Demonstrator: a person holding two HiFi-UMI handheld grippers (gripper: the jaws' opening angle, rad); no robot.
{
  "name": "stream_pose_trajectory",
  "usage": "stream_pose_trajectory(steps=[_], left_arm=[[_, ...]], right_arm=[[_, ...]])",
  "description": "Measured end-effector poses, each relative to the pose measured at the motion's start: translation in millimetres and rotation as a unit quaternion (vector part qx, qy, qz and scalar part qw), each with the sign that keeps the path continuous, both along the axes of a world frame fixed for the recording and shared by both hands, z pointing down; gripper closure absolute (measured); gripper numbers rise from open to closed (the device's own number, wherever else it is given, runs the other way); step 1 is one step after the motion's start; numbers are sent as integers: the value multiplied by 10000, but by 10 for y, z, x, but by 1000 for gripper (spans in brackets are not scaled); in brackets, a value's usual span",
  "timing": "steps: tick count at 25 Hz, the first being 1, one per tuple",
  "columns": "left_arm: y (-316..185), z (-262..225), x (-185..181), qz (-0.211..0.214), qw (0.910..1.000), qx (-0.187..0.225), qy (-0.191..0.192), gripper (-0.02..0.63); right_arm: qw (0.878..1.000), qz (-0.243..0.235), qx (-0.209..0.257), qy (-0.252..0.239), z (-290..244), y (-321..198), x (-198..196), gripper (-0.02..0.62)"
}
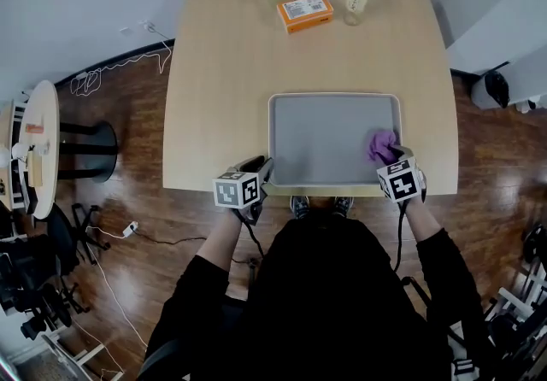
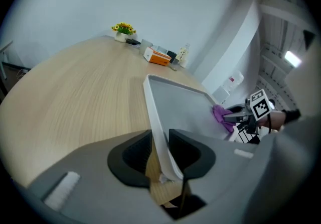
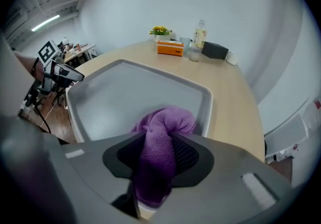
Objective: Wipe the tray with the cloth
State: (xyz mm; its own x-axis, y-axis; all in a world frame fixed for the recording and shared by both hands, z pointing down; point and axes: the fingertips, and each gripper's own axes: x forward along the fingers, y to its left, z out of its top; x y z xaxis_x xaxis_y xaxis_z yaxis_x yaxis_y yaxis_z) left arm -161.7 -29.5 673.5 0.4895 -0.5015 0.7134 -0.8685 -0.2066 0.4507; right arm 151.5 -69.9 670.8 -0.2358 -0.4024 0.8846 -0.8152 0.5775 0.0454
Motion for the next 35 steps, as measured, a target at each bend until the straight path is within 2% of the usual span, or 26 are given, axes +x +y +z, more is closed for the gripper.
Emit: stream_pose_trajectory(steps=[2,5,7,11,13,15,18,20,23,27,31,33,35], left_arm=[[116,24,27,52,9999,-120,-6,515],[226,57,79,188,9997,-148,-47,523],[241,54,101,263,9996,-115,-72,561],[233,52,96,363,9992,-145,-94,560],[231,49,90,288,9994,-200,30,560],[228,56,83,188,9995,-219,149,561],[227,70,60,173,9996,-172,160,560],[234,73,50,175,9996,-181,149,558],[247,74,36,143,9996,-203,158,558],[257,66,38,121,9996,-228,94,560],[253,69,59,170,9995,-269,-38,560],[248,72,69,167,9995,-276,-78,560],[243,71,84,140,9994,-283,-109,560]], right_arm=[[9995,-322,-7,-64,10,62,-307,463],[9939,-1074,-53,-255,29,222,-1003,463],[9840,-1735,-89,-397,17,375,-1560,463],[9548,-2935,-21,-471,18,732,-2524,463],[9489,-3119,29,-485,10,811,-2788,463],[9493,-3101,22,-521,16,808,-2852,463],[9512,-3023,-12,-624,22,782,-2715,465],[9563,-2860,-15,-607,27,773,-2489,465],[9690,-2419,23,-496,31,732,-1941,465],[9867,-1604,73,-259,15,611,-978,465],[9963,-848,112,29,18,495,-72,465],[9987,-484,97,-121,8,440,170,465],[9991,-264,-13,-319,4,403,232,465]])
